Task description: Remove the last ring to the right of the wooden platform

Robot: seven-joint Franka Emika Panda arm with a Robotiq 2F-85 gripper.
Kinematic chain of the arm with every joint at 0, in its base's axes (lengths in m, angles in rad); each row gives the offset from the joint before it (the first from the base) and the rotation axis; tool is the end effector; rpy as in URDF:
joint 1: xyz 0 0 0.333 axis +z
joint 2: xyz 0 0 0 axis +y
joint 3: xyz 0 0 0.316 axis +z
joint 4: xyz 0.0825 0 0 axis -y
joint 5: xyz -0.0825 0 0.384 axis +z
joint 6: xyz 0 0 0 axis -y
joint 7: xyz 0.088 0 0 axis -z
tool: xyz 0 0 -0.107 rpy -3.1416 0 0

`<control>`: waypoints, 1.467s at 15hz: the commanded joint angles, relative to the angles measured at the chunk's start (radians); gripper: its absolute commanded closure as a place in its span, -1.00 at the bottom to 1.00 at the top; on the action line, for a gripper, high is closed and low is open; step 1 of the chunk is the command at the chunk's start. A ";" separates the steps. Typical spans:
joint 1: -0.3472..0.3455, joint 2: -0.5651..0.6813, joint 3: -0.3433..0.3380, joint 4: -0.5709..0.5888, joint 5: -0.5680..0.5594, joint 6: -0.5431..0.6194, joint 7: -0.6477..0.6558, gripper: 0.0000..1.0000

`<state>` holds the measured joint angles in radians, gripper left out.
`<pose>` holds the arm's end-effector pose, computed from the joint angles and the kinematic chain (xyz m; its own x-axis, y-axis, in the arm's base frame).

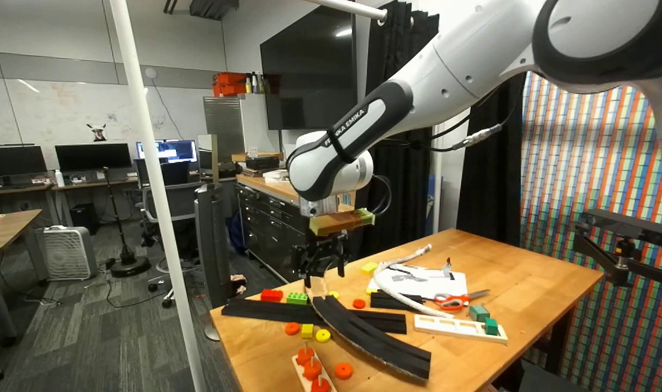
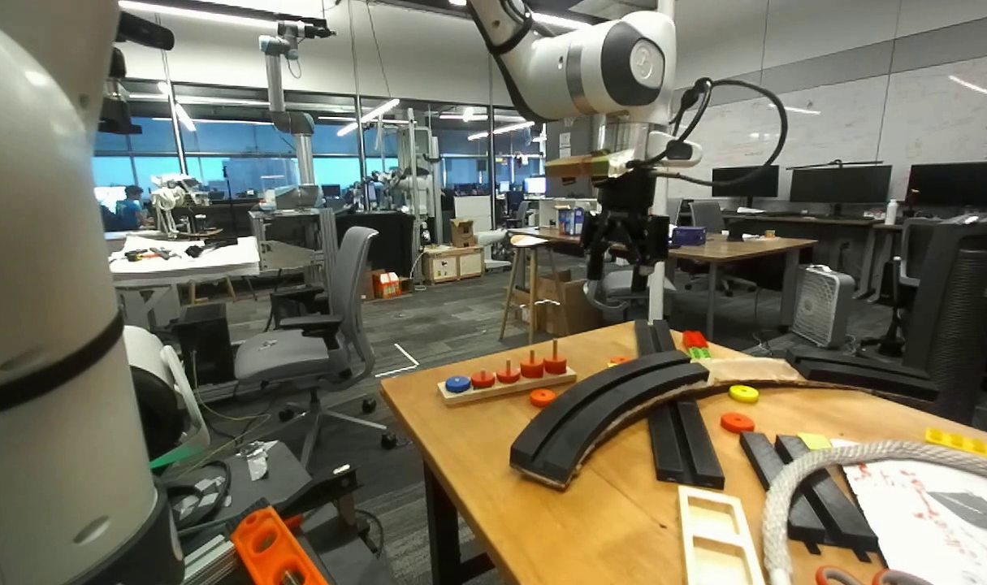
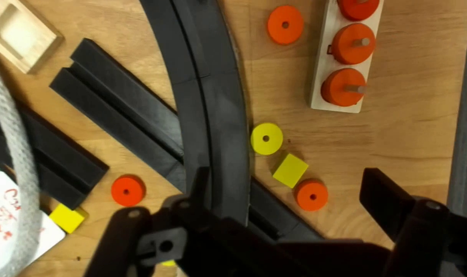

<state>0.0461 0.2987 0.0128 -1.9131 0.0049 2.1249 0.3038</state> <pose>0.6063 0.0356 0.3330 0.9657 -0.2454 -0.0851 -0.2447 -0.9694 0.0186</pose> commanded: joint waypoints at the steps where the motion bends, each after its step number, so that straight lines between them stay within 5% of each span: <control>1: 0.036 0.046 0.012 0.064 -0.003 -0.074 -0.008 -1.00; 10: 0.077 0.055 0.050 -0.016 0.017 -0.017 -0.030 -1.00; 22: 0.113 0.115 0.061 -0.134 0.037 0.294 0.008 -1.00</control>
<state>0.1504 0.4195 0.0732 -2.0170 0.0121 2.3530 0.2979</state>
